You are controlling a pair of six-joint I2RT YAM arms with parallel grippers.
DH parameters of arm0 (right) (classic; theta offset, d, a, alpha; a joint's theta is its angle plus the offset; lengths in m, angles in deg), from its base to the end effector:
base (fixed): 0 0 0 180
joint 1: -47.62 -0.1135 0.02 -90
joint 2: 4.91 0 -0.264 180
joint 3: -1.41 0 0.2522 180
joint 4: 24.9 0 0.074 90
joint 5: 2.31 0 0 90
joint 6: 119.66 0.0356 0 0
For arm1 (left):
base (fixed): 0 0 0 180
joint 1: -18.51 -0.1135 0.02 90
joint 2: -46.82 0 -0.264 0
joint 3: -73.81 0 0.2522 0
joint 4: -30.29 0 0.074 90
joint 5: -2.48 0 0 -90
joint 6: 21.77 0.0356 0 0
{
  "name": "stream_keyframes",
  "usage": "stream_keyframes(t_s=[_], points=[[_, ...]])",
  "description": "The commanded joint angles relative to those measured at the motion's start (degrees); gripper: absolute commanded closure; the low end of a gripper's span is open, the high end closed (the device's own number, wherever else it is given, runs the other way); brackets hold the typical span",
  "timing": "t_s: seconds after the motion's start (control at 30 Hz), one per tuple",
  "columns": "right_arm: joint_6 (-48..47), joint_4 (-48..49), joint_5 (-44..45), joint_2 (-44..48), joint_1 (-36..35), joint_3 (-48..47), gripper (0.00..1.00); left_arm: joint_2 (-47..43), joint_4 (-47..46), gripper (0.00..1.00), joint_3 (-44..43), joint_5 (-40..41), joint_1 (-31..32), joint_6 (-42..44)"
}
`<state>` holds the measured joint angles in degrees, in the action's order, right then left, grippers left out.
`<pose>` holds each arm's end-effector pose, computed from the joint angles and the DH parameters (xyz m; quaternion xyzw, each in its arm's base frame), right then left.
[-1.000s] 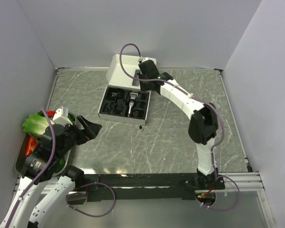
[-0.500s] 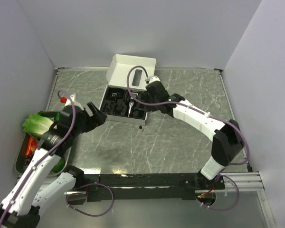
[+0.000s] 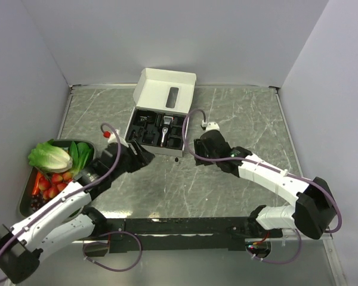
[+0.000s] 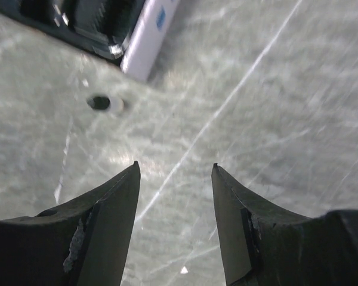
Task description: Sort the hair-cutting tools
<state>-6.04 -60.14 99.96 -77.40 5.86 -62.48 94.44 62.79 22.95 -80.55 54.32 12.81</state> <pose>0.2052 0.1731 0.2522 -0.1028 0.9099 0.1278 0.3811 0.1560 -0.1072 0.2693 -0.1769 0.8434 -0.3240 0.3905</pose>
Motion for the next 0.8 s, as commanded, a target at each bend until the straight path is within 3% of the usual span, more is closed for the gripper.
stream_keyframes(t_s=[0.0, 0.07, 0.23, 0.57, 0.77], points=[[4.6, 3.6, -2.6, 3.7, -0.7, 4.7, 0.40, 4.1, -12.2, 0.35, 2.4, 10.4, 9.9, -4.1], [4.9, 4.0, -3.0, 5.0, -1.1, 6.1, 0.40, 9.9, -15.0, 0.36, 1.6, 13.6, 14.0, -3.7], [5.1, 3.4, -2.9, 10.5, -2.4, 10.0, 0.38, 24.4, -11.3, 0.35, -6.3, 27.9, 23.4, -4.1], [4.9, 2.0, -1.6, 15.7, -3.5, 12.9, 0.37, 49.4, -5.9, 0.36, -19.2, 49.3, 31.0, -5.6], [4.9, 1.9, -1.9, 16.4, -3.9, 13.5, 0.37, 56.2, -8.0, 0.38, -19.6, 54.6, 32.5, -8.1]])
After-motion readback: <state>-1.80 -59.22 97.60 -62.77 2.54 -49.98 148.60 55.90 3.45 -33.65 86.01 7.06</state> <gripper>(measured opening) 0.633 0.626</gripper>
